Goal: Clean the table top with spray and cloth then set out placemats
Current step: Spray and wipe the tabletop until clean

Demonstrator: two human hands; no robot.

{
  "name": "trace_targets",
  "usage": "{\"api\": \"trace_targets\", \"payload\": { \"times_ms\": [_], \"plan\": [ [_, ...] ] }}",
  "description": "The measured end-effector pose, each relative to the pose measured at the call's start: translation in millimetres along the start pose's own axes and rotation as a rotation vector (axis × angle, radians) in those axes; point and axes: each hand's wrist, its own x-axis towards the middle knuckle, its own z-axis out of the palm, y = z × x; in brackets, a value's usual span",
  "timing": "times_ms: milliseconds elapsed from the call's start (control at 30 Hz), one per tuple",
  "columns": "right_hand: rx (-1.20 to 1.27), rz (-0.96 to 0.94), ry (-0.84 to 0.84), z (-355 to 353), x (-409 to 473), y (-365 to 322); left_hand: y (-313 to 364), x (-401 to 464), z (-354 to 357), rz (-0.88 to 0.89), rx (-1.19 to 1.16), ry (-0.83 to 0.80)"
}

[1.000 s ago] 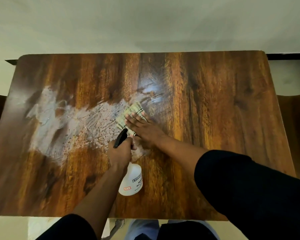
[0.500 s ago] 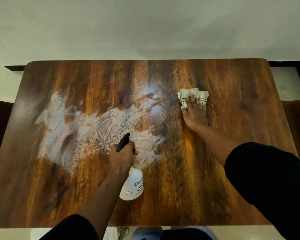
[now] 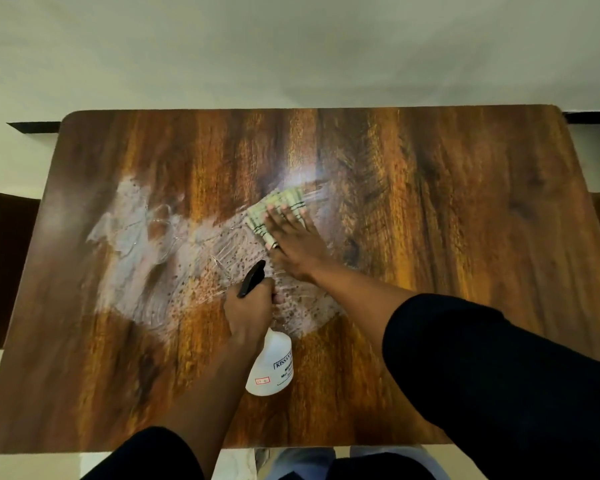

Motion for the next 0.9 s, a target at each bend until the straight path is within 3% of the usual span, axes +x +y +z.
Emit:
{"api": "trace_targets", "payload": {
  "times_ms": [200, 467, 633, 733, 900],
  "plan": [
    [-0.007, -0.093, -0.037, -8, -9, 22, -7, 9, -13, 0.0, -0.004, -0.014],
    [0.134, 0.468, 0.167, -14, -71, 95, -18, 3, -21, -0.034, 0.011, -0.046],
    [0.206, 0.655, 0.141, -15, -78, 83, -29, -7, -22, -0.081, -0.048, -0.074],
    [0.154, 0.573, 0.103, -11, -63, 53, -32, -14, -26, -0.094, -0.045, -0.086],
    [0.072, 0.166, -0.017, 20, -54, -25, -36, -25, -39, -0.056, -0.043, -0.094]
  ]
}}
